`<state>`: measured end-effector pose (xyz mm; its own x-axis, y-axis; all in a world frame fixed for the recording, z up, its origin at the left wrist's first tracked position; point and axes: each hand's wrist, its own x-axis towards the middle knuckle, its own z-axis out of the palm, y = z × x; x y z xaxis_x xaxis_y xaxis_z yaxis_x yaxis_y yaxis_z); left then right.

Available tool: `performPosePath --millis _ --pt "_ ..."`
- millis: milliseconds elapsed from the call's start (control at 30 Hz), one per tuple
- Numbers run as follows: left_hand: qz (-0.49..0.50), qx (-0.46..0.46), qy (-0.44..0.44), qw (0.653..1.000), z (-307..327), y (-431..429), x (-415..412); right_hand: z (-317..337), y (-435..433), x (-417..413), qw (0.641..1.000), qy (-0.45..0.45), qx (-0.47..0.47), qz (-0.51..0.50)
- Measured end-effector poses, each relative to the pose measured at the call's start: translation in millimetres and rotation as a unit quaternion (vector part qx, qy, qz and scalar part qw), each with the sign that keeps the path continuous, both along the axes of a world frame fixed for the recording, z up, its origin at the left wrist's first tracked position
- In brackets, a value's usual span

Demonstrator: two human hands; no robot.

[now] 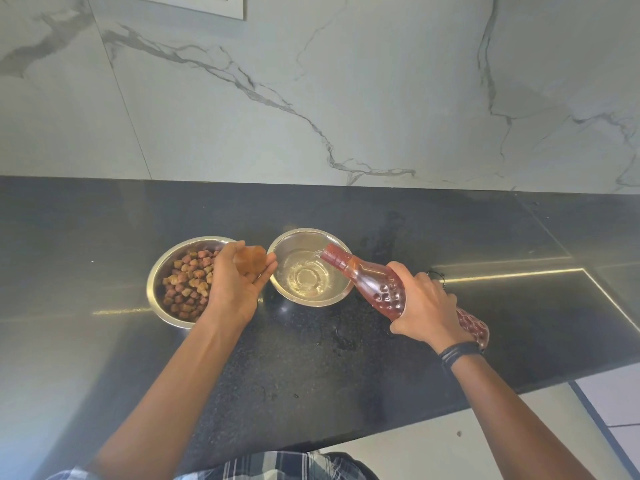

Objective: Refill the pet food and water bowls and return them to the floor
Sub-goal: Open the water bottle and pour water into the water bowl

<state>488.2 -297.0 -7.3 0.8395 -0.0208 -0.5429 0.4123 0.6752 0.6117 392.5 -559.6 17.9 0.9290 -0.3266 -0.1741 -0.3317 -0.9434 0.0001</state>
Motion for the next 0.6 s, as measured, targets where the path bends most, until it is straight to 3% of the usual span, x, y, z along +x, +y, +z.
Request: performPosePath --millis 600 --pt "-0.006 0.002 0.004 1.000 -0.4 0.4 -0.9 0.6 2.2 -0.3 1.000 0.005 -0.007 0.004"
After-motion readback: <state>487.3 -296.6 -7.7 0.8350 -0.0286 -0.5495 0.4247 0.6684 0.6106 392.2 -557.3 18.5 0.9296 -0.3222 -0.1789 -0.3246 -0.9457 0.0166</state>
